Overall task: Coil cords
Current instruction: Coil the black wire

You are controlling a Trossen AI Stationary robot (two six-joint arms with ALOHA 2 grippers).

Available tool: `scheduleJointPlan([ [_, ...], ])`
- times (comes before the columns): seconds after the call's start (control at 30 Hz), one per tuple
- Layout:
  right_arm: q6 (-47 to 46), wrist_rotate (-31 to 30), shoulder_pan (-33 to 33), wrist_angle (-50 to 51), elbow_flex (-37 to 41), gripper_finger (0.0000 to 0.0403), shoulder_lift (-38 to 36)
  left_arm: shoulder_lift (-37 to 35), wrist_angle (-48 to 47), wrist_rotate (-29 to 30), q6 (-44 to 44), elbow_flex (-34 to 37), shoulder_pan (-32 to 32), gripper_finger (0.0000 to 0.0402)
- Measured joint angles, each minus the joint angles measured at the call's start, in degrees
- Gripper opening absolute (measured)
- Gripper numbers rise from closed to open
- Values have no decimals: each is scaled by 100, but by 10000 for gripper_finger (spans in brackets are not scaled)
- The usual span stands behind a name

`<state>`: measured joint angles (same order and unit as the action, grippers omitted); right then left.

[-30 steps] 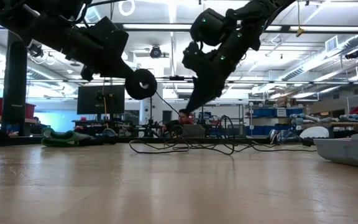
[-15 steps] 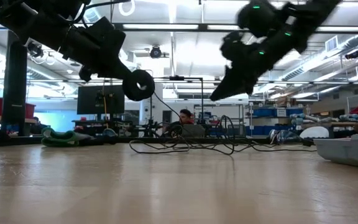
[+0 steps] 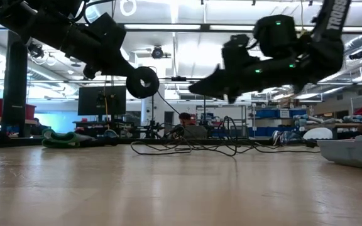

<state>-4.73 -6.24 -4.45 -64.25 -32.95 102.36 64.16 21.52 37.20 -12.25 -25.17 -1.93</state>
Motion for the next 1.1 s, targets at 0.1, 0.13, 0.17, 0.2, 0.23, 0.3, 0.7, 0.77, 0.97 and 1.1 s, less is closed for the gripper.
scheduleJointPlan([
  [0.1, 156, -2, -31, 0, -391, 37, 239, 0, 39, 0, 0, 0, 0, 0],
  [0.13, 182, -3, -59, 4, -512, 39, 282, 2, 63, -3, -2, -2, 0, 0],
  [0.17, 183, -4, -92, 22, -594, 40, 290, 1, 58, 0, -7, -1, 0, 0],
  [0.2, 185, -11, -111, 20, -714, 42, 329, 0, 89, -4, -11, 0, 0, 0],
  [0.23, 187, -9, -132, 32, -805, 44, 346, 0, 116, -44, -13, -2, 0, 0],
  [0.3, 189, -20, -157, 269, -943, 50, 344, 1, 136, -48, -14, 0, 0, 0],
  [0.7, 291, 1, -220, 1124, -1233, 68, 346, 0, 260, -223, 0, 0, 0, 0],
  [0.77, 273, 32, -284, 1136, -1231, 67, 346, 0, 275, -320, 0, 0, 0, 0],
  [0.97, -20, 845, -478, 1094, -1231, 69, 346, 0, 318, -497, 0, 0, 0, 0],
  [1.1, -18, 1076, -490, 1034, -1231, 65, 346, 0, 363, -497, 0, 0, 0, 0],
])
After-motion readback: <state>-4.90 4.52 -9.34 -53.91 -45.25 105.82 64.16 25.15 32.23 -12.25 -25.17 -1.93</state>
